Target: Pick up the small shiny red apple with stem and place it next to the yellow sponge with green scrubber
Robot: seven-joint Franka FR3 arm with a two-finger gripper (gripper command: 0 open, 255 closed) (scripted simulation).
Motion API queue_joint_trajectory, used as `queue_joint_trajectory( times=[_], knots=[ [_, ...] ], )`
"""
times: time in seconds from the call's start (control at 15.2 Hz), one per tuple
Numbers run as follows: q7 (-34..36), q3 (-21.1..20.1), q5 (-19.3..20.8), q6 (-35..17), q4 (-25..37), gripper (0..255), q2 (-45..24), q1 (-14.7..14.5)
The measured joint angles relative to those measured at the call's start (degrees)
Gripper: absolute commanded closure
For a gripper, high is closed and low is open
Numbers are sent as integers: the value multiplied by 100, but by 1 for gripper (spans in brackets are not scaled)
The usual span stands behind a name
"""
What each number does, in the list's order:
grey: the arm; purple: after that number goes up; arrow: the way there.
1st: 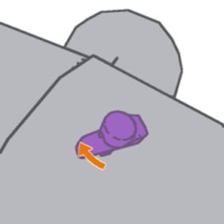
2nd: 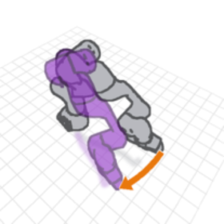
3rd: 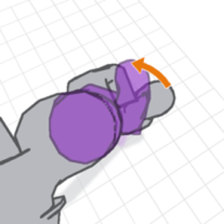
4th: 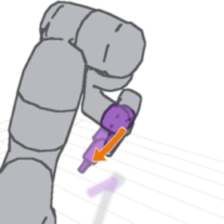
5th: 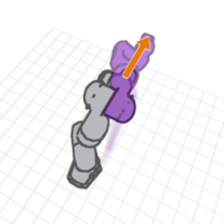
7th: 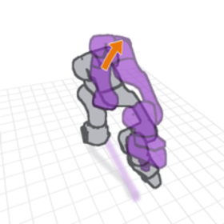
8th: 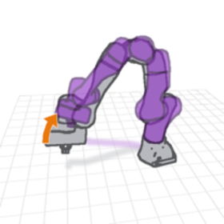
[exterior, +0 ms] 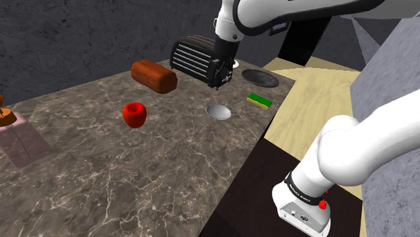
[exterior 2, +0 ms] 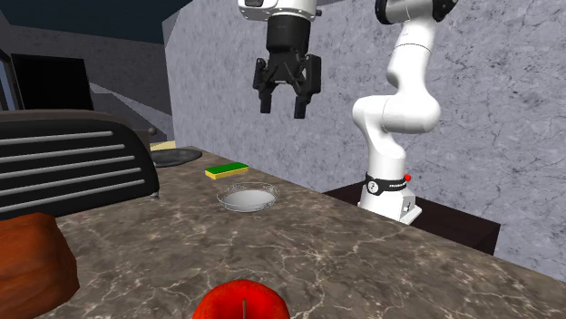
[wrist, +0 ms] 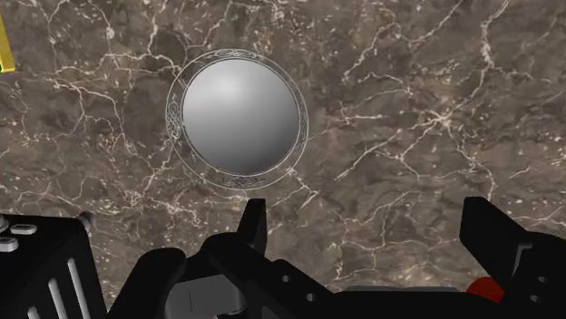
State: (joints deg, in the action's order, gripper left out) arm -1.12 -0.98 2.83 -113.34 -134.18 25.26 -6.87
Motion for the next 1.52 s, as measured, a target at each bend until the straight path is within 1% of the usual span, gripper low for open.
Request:
queue_joint_trajectory(
  times=[0.13, 0.26, 0.66, 1.12, 1.45, 1.52],
  knots=[
    [-50, -62, -3, -347, 17, 0, -252, -77],
    [-62, -154, 1, -666, 227, 0, -669, -161],
    [-175, -359, 97, -1592, 568, 0, -1609, -353],
    [-166, -626, 392, -2340, 1356, 0, -2782, -590],
    [-78, -764, 747, -2769, 2066, 0, -3686, -815],
    [-106, -783, 792, -2787, 2224, 0, -3815, -849]
  ],
)
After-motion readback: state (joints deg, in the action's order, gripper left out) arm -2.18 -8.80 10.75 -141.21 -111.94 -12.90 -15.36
